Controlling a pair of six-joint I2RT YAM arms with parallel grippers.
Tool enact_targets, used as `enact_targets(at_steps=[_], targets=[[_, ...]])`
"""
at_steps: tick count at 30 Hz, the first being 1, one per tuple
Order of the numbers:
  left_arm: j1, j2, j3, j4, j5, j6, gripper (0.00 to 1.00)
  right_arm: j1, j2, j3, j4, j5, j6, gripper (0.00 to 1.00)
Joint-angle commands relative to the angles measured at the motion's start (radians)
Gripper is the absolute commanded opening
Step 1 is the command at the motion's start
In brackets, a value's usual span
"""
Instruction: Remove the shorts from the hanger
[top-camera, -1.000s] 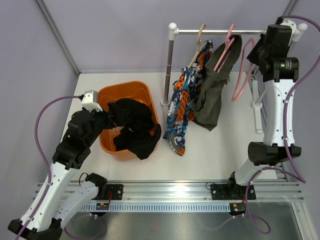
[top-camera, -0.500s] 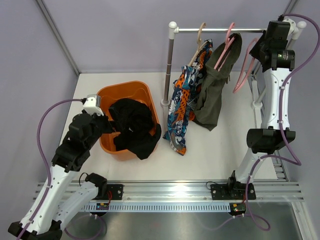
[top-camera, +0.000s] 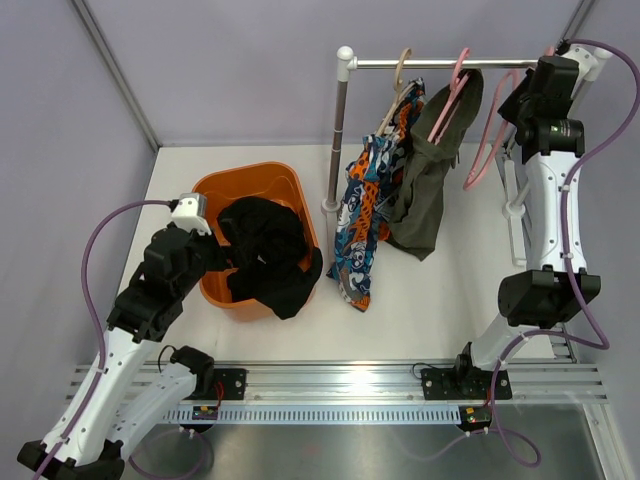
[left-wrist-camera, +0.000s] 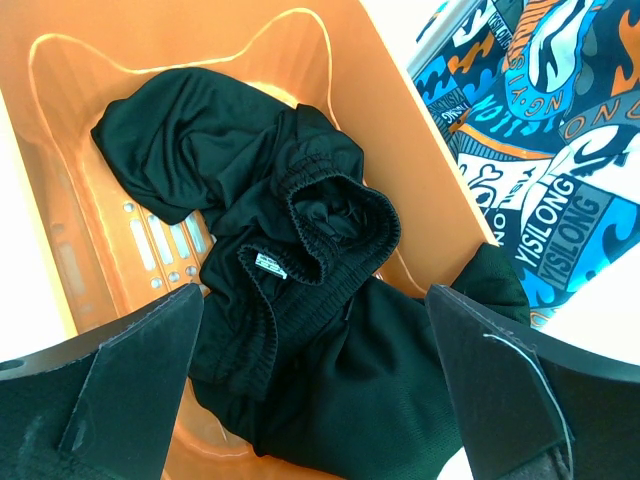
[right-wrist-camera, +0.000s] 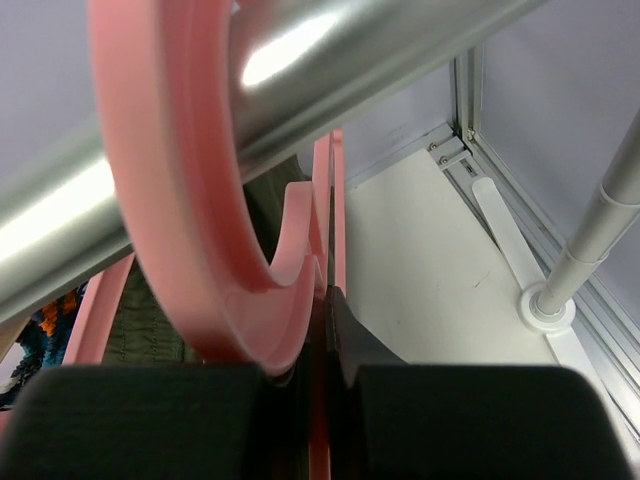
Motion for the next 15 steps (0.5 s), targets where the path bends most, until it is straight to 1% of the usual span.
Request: enact_targets(at_steps=[1,9,11,15], targets=[[0.000,-0.013,0.021,0.034,0.000,0.008,0.99,-0.003,-0.029,-0.058,-0.060,-0.004,0.008,0.00],[-0.002,-0.008,0.001,0.043,-0.008,0.016,0.99,-0.008,-0.093,-0.116,-0.060,-0.007,-0.031,0.01],[0.000,-0.008,-0.002,0.043,-0.009,0.017,0.99,-0.010,-0.109,-0.127,-0.058,-0.006,-0.034,0.04],[0.000,-0.014,-0.006,0.040,-0.014,0.025,0.99,-0.010,-0.127,-0.138,-0.064,0.013,-0.034,0.14]])
